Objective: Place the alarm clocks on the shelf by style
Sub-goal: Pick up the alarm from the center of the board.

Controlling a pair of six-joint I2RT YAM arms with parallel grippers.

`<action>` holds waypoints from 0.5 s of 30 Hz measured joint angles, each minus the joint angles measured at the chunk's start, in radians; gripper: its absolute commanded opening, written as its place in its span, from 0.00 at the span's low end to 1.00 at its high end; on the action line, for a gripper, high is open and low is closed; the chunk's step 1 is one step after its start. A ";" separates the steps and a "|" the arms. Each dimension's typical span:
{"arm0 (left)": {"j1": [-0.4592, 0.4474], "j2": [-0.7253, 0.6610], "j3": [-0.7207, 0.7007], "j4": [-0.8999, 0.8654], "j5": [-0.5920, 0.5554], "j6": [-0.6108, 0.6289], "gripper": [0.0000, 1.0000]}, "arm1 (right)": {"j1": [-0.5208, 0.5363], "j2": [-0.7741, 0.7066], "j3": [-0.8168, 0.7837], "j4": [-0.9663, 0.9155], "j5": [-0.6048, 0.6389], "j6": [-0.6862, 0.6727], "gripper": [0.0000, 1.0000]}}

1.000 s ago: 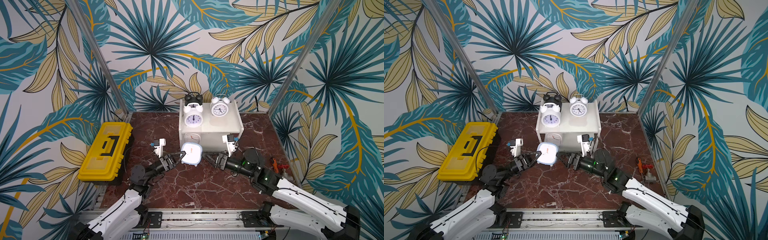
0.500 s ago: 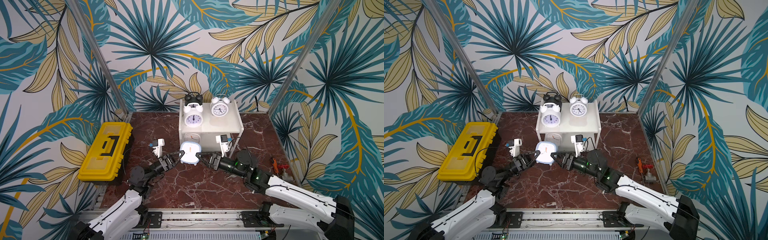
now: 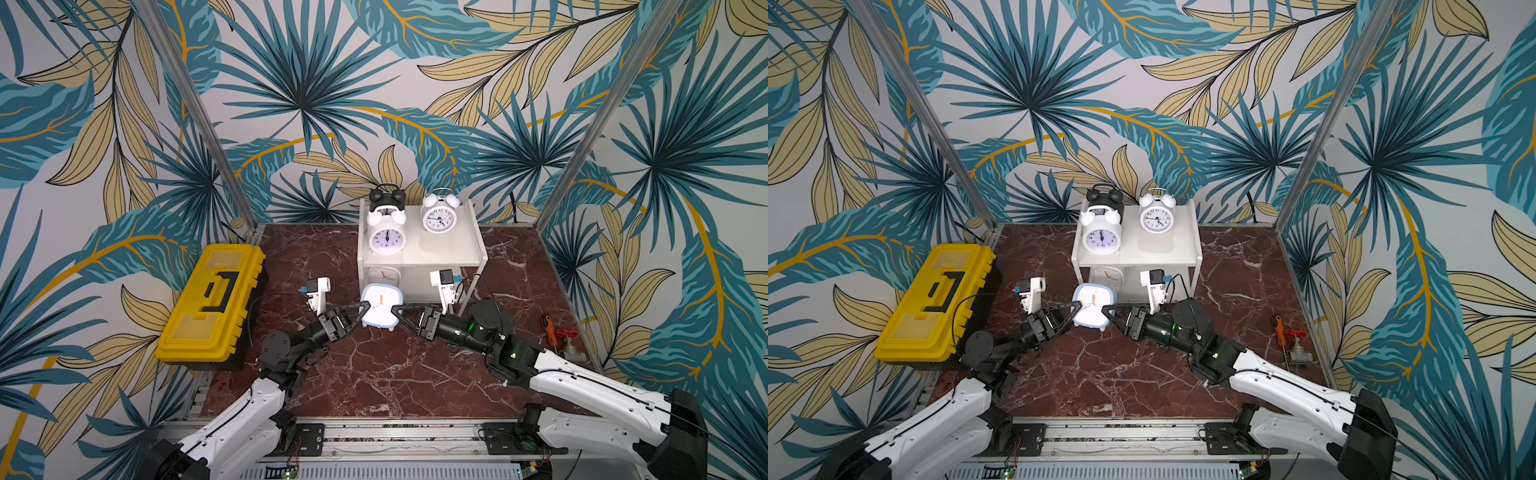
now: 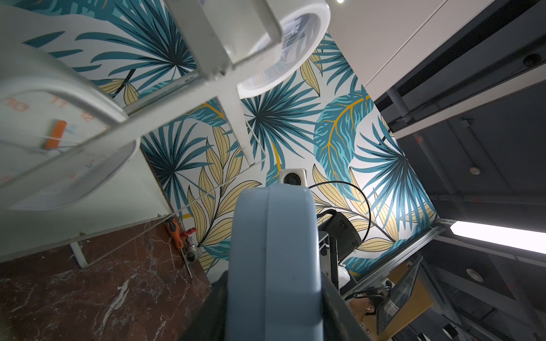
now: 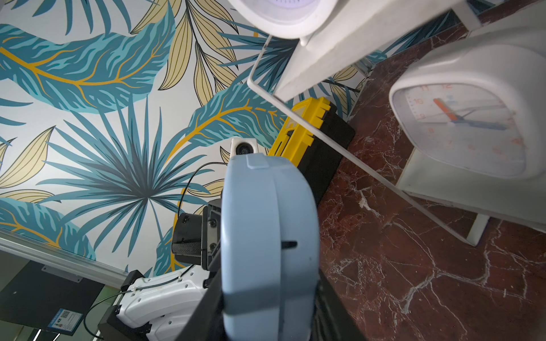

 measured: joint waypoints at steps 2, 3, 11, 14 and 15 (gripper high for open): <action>-0.001 0.000 0.000 -0.023 0.022 0.010 0.83 | 0.000 -0.007 0.006 -0.037 0.003 -0.013 0.19; -0.002 -0.001 0.000 -0.040 0.032 0.020 0.84 | 0.000 -0.013 0.006 -0.052 0.008 -0.019 0.19; -0.002 -0.018 0.007 -0.165 0.121 0.088 0.79 | 0.000 -0.039 0.045 -0.138 0.031 -0.072 0.18; -0.002 -0.034 0.049 -0.251 0.164 0.136 0.75 | -0.001 -0.039 0.055 -0.146 0.030 -0.084 0.18; -0.002 -0.042 0.064 -0.277 0.174 0.151 0.75 | -0.002 -0.039 0.055 -0.146 0.028 -0.085 0.18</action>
